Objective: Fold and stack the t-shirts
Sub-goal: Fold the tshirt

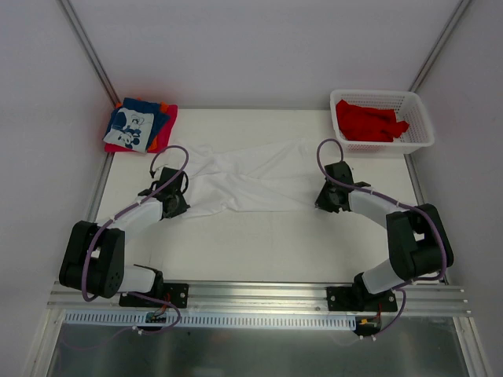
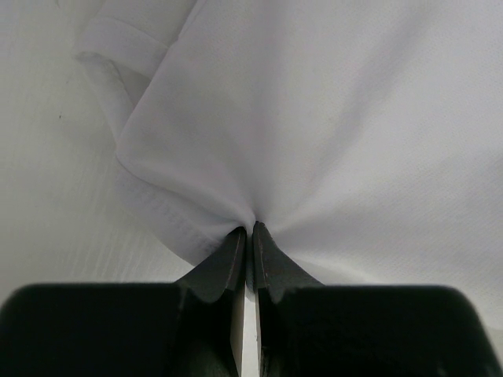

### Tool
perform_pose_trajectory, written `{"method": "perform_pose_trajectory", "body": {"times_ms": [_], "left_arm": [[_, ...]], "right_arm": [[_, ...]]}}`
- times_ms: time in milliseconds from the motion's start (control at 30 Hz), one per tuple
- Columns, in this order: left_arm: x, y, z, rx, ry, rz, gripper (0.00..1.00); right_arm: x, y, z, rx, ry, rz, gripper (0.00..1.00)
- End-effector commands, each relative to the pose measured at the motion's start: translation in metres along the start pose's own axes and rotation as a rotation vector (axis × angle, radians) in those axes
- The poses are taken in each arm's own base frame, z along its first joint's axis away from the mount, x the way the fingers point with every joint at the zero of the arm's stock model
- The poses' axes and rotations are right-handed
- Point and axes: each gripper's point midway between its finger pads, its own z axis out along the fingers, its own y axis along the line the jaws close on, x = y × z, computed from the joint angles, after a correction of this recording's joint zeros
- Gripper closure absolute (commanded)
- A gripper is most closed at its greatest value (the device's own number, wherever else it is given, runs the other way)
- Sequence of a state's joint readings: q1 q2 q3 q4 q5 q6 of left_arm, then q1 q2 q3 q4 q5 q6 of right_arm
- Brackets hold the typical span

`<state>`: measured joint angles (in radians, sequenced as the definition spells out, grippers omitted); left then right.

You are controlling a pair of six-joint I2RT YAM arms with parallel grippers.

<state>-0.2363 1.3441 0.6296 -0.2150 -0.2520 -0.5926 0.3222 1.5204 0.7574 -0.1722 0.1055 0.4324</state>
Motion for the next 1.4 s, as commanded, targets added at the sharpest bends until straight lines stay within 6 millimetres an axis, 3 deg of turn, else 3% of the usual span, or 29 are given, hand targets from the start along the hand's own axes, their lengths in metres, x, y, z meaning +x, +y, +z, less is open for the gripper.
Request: {"method": "perform_pose_trajectory", "body": {"times_ms": [0, 267, 467, 667, 700, 733, 767, 800, 833, 867, 900, 933, 1100, 1200, 1367], "left_arm": [[-0.003, 0.004, -0.003, -0.017, -0.024, 0.01, 1.0], [0.003, 0.004, -0.013, 0.012, -0.005, -0.001, 1.0], [0.02, -0.002, -0.015, 0.06, 0.055, -0.007, 1.0], [0.035, -0.007, -0.029, 0.128, 0.082, -0.049, 1.0], [0.038, -0.008, -0.032, 0.141, 0.088, -0.059, 0.98], [0.044, -0.008, -0.032, 0.145, 0.101, -0.06, 0.89], [0.049, -0.007, -0.032, 0.149, 0.113, -0.059, 0.68], [0.054, -0.009, -0.035, 0.161, 0.126, -0.06, 0.28], [0.057, -0.01, -0.035, 0.165, 0.13, -0.06, 0.12], [0.063, -0.009, -0.036, 0.167, 0.141, -0.055, 0.01], [0.063, -0.012, -0.039, 0.182, 0.136, -0.051, 0.01], [0.063, -0.014, -0.042, 0.191, 0.129, -0.042, 0.01], [0.041, -0.035, -0.076, 0.284, 0.045, -0.039, 0.01], [0.018, -0.058, -0.109, 0.378, -0.003, -0.032, 0.01], [-0.025, -0.082, -0.157, 0.497, -0.127, 0.006, 0.01]], "right_arm": [[-0.008, -0.019, -0.009, 0.049, -0.008, -0.011, 1.0], [-0.021, -0.034, -0.02, 0.069, -0.035, 0.0, 0.99], [-0.023, -0.048, -0.026, 0.083, -0.044, 0.013, 0.99], [-0.025, -0.057, -0.03, 0.083, -0.05, 0.028, 0.99], [-0.024, -0.057, -0.03, 0.081, -0.046, 0.028, 1.0], [-0.024, -0.057, -0.031, 0.081, -0.045, 0.028, 0.99], [-0.023, -0.058, -0.031, 0.087, -0.043, 0.026, 0.96], [-0.022, -0.06, -0.032, 0.098, -0.039, 0.026, 0.69], [-0.022, -0.061, -0.033, 0.103, -0.043, 0.028, 0.5], [-0.022, -0.065, -0.034, 0.12, -0.047, 0.03, 0.33], [-0.022, -0.067, -0.037, 0.13, -0.052, 0.032, 0.06], [-0.023, -0.069, -0.039, 0.138, -0.057, 0.034, 0.01], [-0.03, -0.074, -0.06, 0.16, -0.099, 0.02, 0.0], [-0.043, -0.069, -0.08, 0.139, -0.151, 0.019, 0.0], [-0.083, -0.035, -0.107, 0.043, -0.217, -0.02, 0.0]]}}
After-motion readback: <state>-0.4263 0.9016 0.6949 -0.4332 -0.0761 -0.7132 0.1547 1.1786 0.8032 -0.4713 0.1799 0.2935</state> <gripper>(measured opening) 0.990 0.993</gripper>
